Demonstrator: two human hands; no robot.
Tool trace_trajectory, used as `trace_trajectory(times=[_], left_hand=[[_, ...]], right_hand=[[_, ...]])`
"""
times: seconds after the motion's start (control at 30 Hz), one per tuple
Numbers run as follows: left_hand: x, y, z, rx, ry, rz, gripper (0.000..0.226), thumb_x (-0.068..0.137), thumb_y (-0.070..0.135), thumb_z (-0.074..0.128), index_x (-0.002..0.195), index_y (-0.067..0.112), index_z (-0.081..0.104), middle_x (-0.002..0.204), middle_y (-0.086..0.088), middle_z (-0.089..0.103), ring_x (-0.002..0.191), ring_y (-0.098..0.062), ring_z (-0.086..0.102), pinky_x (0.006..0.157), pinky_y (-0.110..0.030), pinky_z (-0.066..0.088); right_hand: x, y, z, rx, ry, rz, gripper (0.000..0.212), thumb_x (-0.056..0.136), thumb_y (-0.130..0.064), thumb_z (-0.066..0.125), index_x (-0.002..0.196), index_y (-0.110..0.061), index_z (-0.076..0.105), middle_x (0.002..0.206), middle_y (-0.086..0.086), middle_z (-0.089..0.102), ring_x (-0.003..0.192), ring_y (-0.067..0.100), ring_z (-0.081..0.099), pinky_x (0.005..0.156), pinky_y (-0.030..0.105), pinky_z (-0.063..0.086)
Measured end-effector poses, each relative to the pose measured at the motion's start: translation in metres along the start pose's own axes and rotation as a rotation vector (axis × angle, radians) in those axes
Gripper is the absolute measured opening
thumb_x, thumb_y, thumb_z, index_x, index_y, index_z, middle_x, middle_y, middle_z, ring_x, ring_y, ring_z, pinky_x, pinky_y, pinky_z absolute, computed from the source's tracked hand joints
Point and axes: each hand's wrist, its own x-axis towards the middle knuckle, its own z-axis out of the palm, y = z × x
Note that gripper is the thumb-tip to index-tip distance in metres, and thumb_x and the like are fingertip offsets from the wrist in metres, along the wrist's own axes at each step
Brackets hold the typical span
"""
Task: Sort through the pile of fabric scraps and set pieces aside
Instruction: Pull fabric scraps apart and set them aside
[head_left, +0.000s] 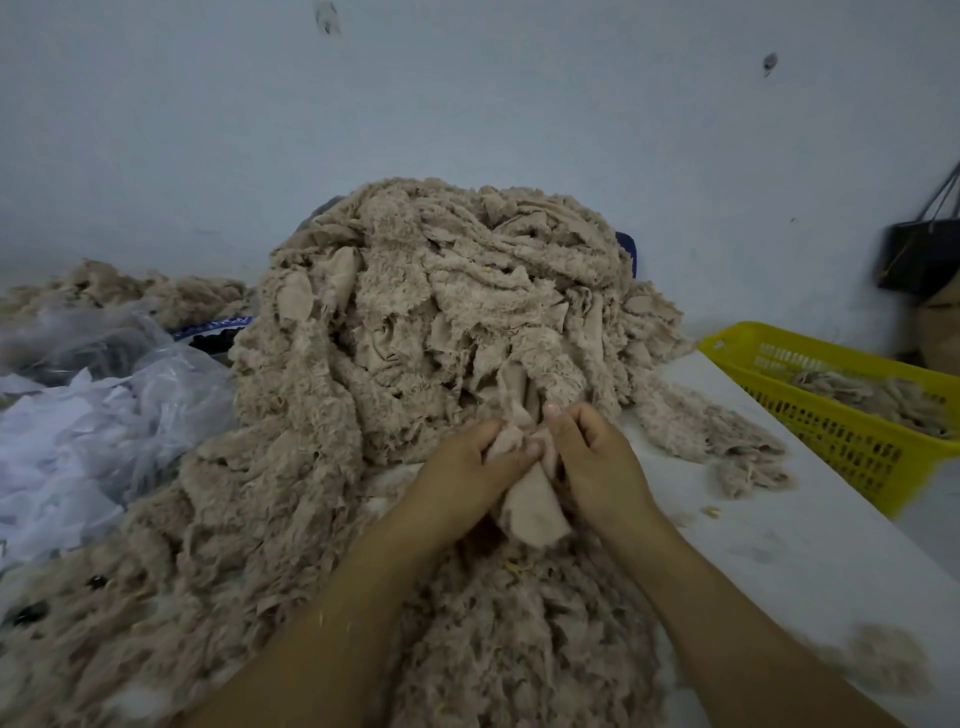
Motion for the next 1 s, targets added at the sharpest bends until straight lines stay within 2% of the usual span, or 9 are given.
trace_trajectory(times=[0.07, 0.23, 0.43, 0.57, 0.63, 0.73, 0.83, 0.9, 1.0], left_hand=[[0.0, 0.002, -0.004, -0.129, 0.043, -0.08, 0.033, 0.096, 0.036, 0.064, 0.1, 0.003, 0.066, 0.098, -0.018, 0.07, 0.088, -0.024, 0.066, 0.077, -0.041, 0.051], [-0.002, 0.003, -0.005, -0.261, 0.077, -0.144, 0.024, 0.102, 0.038, 0.053, 0.105, 0.02, 0.069, 0.097, -0.001, 0.074, 0.093, -0.02, 0.069, 0.084, -0.035, 0.055], [0.005, 0.004, -0.016, -0.386, 0.232, -0.16, 0.019, 0.103, 0.038, 0.05, 0.09, 0.031, 0.063, 0.085, 0.008, 0.067, 0.075, -0.007, 0.067, 0.056, -0.009, 0.047], [0.002, 0.003, -0.017, -0.632, 0.244, -0.238, 0.026, 0.1, 0.044, 0.055, 0.115, 0.028, 0.068, 0.097, 0.0, 0.077, 0.085, -0.016, 0.075, 0.067, -0.028, 0.058], [0.001, 0.002, -0.015, -0.593, 0.209, -0.175, 0.026, 0.099, 0.045, 0.056, 0.113, 0.029, 0.07, 0.096, 0.001, 0.078, 0.087, -0.016, 0.075, 0.068, -0.029, 0.057], [-0.001, 0.001, -0.013, -0.224, 0.056, -0.048, 0.021, 0.092, 0.053, 0.061, 0.099, 0.036, 0.072, 0.089, 0.011, 0.076, 0.083, -0.006, 0.071, 0.065, -0.018, 0.053], [-0.004, -0.003, -0.008, 0.075, -0.153, -0.018, 0.037, 0.08, 0.056, 0.074, 0.076, 0.021, 0.063, 0.062, 0.014, 0.059, 0.058, -0.003, 0.056, 0.055, -0.013, 0.039], [-0.005, -0.001, -0.009, 0.067, -0.184, -0.026, 0.025, 0.089, 0.043, 0.07, 0.068, 0.031, 0.068, 0.056, 0.021, 0.059, 0.052, 0.007, 0.054, 0.05, -0.008, 0.038], [-0.005, 0.003, -0.021, -0.211, 0.053, -0.11, 0.016, 0.093, 0.044, 0.063, 0.081, 0.041, 0.074, 0.074, 0.014, 0.074, 0.066, -0.002, 0.07, 0.054, -0.013, 0.049]], right_hand=[[0.001, 0.001, -0.001, 0.054, 0.011, 0.023, 0.041, 0.099, -0.046, 0.049, 0.062, -0.031, 0.042, 0.047, -0.017, 0.041, 0.045, -0.001, 0.038, 0.047, 0.013, 0.031], [-0.005, 0.001, 0.006, 0.032, -0.148, 0.064, 0.054, 0.078, -0.081, 0.037, 0.069, -0.031, 0.057, 0.068, -0.017, 0.058, 0.064, -0.003, 0.054, 0.061, 0.012, 0.042], [-0.006, 0.006, 0.009, -0.091, -0.192, -0.002, 0.042, 0.096, -0.049, 0.053, 0.061, -0.029, 0.042, 0.054, -0.018, 0.041, 0.05, -0.001, 0.038, 0.048, 0.012, 0.033], [-0.002, 0.002, 0.003, 0.035, -0.078, 0.14, 0.043, 0.094, -0.057, 0.051, 0.065, -0.025, 0.044, 0.052, -0.017, 0.041, 0.05, 0.002, 0.041, 0.048, 0.015, 0.033], [-0.001, -0.001, 0.001, 0.065, -0.028, 0.16, 0.047, 0.094, -0.057, 0.052, 0.066, -0.02, 0.041, 0.049, -0.016, 0.039, 0.047, 0.003, 0.04, 0.046, 0.016, 0.032], [0.001, -0.004, -0.003, 0.128, 0.059, 0.162, 0.048, 0.094, -0.054, 0.053, 0.063, -0.018, 0.043, 0.047, -0.01, 0.043, 0.047, 0.005, 0.043, 0.048, 0.018, 0.036], [0.0, -0.007, -0.007, 0.227, 0.113, 0.185, 0.055, 0.09, -0.058, 0.055, 0.071, -0.007, 0.049, 0.063, 0.017, 0.046, 0.063, 0.016, 0.049, 0.061, 0.038, 0.043], [0.0, -0.009, -0.008, 0.214, 0.155, 0.187, 0.051, 0.088, -0.062, 0.053, 0.058, -0.021, 0.048, 0.05, -0.002, 0.042, 0.05, 0.009, 0.042, 0.056, 0.031, 0.035], [0.002, -0.011, -0.011, 0.247, 0.214, 0.206, 0.053, 0.096, -0.054, 0.052, 0.049, -0.029, 0.046, 0.043, -0.011, 0.037, 0.039, 0.005, 0.032, 0.052, 0.027, 0.026]])
